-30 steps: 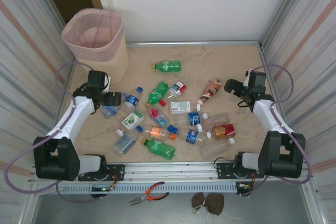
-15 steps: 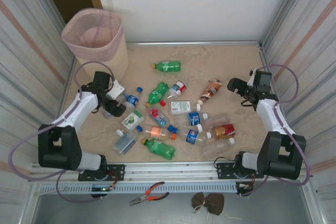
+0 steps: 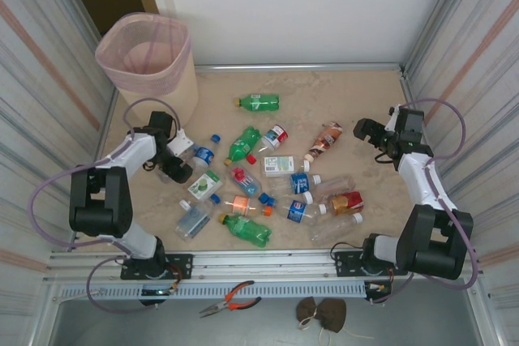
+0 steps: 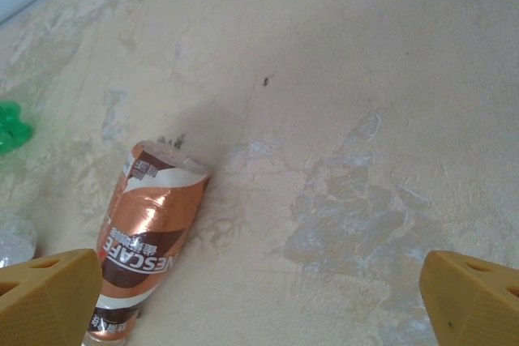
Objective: Put the plastic bottles in the bin
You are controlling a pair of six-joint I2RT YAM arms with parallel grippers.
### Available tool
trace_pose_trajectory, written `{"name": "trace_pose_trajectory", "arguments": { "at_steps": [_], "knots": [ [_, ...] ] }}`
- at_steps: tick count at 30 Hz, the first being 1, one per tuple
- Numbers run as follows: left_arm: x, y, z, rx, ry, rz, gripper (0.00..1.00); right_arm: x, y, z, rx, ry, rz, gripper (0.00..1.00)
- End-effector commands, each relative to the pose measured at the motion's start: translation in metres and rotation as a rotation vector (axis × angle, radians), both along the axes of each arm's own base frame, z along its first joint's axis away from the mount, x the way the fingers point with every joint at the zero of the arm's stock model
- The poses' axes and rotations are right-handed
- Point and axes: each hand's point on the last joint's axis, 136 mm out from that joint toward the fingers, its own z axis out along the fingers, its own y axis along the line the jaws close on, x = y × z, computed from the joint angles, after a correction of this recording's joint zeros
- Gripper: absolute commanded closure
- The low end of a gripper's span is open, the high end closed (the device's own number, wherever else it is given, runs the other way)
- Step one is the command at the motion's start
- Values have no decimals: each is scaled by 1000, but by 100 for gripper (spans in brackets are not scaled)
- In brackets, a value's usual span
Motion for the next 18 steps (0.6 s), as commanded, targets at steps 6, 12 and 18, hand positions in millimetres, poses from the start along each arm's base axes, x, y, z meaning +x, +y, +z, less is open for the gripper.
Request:
{"name": "trace_pose_trajectory", "arguments": {
  "at_steps": [6, 12, 18],
  "knots": [
    [2, 10, -4, 28, 36, 33, 11, 0, -5, 24, 1, -54, -1, 1],
    [0, 10, -12, 29, 65, 38, 18, -2, -8, 23, 9, -58, -11, 1],
    [-3, 15, -16, 43, 83, 54, 25, -3, -10, 21, 12, -54, -16, 1]
  ]
}}
